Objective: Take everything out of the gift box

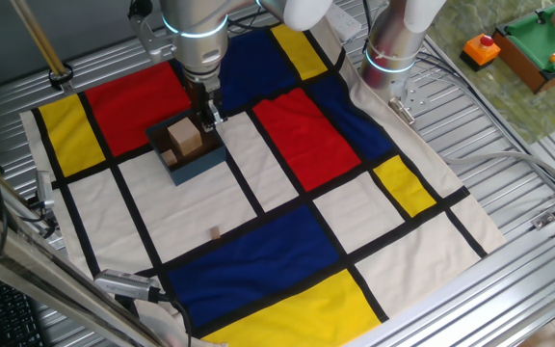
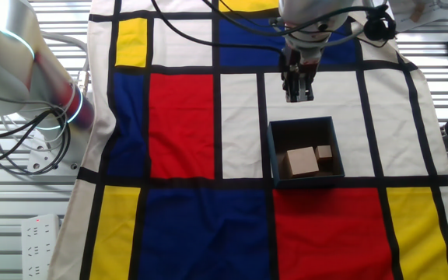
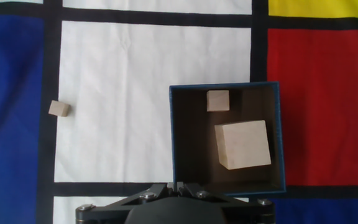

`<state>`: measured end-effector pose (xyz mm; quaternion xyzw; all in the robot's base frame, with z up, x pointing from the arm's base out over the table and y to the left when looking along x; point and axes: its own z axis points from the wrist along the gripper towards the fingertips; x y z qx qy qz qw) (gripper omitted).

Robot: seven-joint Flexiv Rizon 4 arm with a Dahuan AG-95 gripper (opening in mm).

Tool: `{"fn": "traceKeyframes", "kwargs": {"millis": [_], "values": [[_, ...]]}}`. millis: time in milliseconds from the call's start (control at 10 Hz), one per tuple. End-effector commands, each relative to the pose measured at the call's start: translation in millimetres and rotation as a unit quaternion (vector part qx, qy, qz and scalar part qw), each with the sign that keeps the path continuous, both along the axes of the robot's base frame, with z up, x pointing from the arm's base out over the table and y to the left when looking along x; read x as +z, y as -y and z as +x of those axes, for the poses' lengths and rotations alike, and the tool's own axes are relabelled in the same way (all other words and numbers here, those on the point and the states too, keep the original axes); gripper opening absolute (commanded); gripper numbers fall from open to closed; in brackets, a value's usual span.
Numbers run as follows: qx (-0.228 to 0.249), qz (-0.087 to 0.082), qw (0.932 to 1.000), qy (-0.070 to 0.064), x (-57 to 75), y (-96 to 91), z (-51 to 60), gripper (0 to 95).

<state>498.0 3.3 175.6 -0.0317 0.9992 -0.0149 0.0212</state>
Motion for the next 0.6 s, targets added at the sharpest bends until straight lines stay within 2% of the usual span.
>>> {"fn": "traceKeyframes", "kwargs": {"millis": [100, 600], "values": [[0.004, 0.000, 1.0000, -0.001, 0.7, 0.1, -1.1, 0.0], [0.005, 0.000, 1.0000, -0.002, 1.2, -0.1, -1.3, 0.0]]}}
